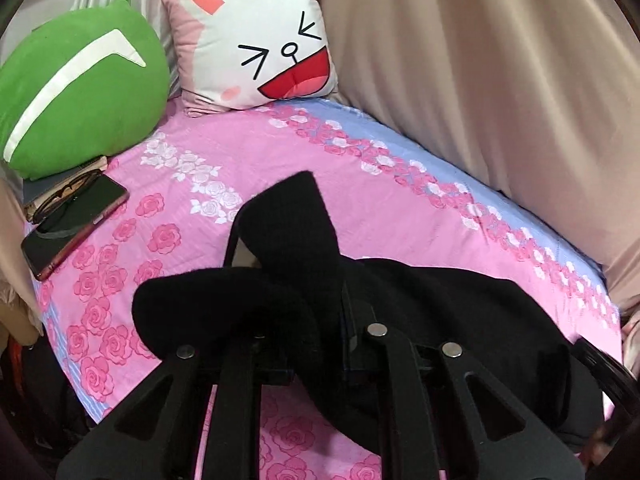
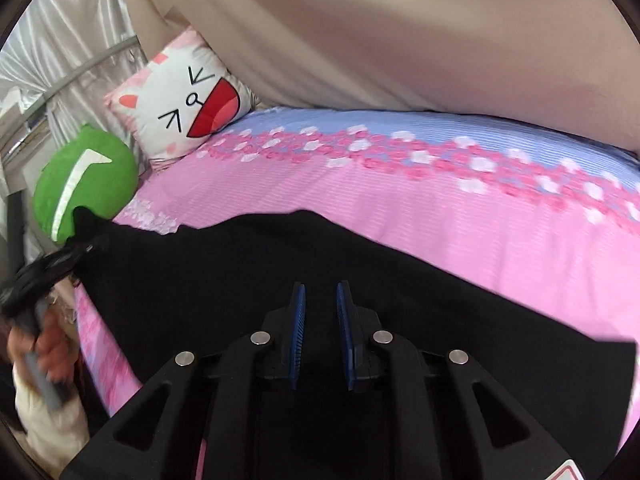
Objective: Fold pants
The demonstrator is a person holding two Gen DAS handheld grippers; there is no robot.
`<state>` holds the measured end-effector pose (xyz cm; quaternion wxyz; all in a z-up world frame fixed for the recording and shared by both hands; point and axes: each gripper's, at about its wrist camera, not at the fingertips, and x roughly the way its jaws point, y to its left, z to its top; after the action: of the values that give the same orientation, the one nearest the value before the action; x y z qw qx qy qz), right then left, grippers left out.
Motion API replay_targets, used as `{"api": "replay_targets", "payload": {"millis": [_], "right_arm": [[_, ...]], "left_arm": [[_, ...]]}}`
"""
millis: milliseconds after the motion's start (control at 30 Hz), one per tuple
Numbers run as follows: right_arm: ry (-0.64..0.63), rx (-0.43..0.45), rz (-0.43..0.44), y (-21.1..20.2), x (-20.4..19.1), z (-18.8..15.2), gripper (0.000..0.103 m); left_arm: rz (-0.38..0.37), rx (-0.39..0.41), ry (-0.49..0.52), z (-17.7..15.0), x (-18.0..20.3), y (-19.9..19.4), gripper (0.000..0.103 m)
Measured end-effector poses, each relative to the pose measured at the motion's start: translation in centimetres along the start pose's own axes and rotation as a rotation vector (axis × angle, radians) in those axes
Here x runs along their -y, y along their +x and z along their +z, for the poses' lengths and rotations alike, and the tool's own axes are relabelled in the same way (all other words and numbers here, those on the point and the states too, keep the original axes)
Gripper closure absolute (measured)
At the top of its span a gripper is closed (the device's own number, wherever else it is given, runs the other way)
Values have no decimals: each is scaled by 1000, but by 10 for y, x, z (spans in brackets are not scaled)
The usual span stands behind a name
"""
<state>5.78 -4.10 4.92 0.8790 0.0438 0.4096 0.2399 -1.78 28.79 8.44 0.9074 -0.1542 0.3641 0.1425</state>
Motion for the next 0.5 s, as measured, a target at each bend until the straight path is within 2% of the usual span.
{"api": "replay_targets", "payload": {"millis": [133, 200, 267, 367, 500], "right_arm": [[-54, -138, -29, 70, -17, 20, 88], [-63, -185, -91, 103, -20, 27, 91], [-80, -163, -127, 105, -25, 37, 92], [-74, -127, -104, 87, -31, 35, 91], [-53, -61, -33, 45, -42, 7, 88]], "left_arm": [[-31, -21, -21, -1, -18, 8, 89], [-69, -52, -57, -4, -28, 12, 87], [-93, -80, -93, -7, -40, 14, 86], [-161, -124, -177, -18, -59, 20, 86], [-182, -84, -186, -11, -52, 14, 89]]}}
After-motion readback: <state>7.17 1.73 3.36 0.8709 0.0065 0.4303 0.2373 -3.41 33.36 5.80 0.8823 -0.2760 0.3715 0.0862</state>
